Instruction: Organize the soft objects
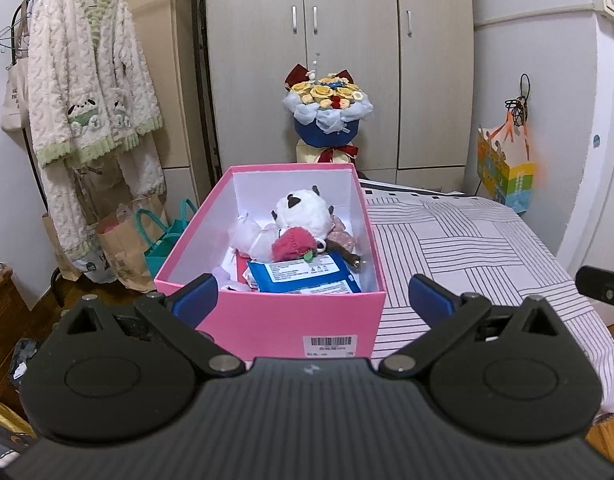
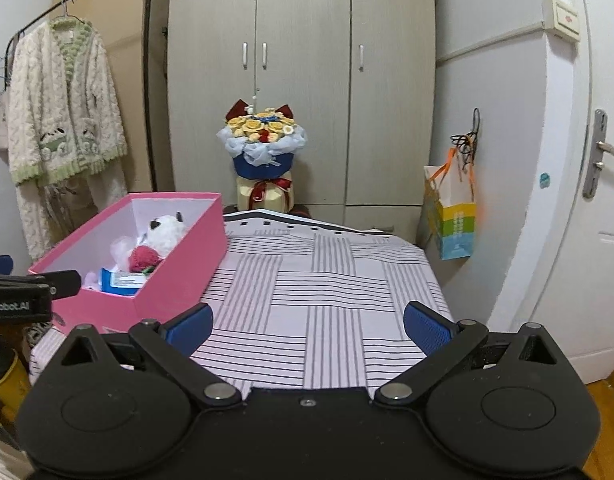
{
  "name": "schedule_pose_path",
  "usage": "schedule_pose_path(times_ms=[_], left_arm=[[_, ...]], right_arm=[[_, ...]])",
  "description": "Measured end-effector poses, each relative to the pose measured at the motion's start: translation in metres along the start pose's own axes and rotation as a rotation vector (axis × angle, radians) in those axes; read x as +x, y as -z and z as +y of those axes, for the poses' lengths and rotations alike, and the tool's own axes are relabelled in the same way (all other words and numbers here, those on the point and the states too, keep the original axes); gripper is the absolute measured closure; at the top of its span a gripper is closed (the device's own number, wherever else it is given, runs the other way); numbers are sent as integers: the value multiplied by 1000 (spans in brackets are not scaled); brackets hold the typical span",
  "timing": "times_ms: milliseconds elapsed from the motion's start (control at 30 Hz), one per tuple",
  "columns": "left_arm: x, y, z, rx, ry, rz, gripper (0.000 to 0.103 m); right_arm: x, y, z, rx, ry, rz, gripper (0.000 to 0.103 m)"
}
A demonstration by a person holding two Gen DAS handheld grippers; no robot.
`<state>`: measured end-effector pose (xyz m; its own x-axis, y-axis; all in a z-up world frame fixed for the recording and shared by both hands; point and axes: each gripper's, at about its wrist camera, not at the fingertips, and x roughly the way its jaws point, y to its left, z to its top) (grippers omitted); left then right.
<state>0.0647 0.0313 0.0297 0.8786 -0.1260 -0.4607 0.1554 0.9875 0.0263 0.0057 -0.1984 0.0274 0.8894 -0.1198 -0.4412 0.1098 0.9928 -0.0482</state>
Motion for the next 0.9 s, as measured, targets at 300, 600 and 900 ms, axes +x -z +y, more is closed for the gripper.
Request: schedule_pose_path(times_ms=[300, 600, 900], left_arm=[[1, 2, 0, -1, 6, -2, 0], [-3, 4, 2, -8, -16, -39, 0], [-5, 2, 2, -11, -15, -50, 0]], right_arm=[[-4, 1, -1, 7, 5, -10, 0], [-8, 2, 0, 8, 7, -22, 0], [-9, 2, -1, 11, 9, -30, 0]])
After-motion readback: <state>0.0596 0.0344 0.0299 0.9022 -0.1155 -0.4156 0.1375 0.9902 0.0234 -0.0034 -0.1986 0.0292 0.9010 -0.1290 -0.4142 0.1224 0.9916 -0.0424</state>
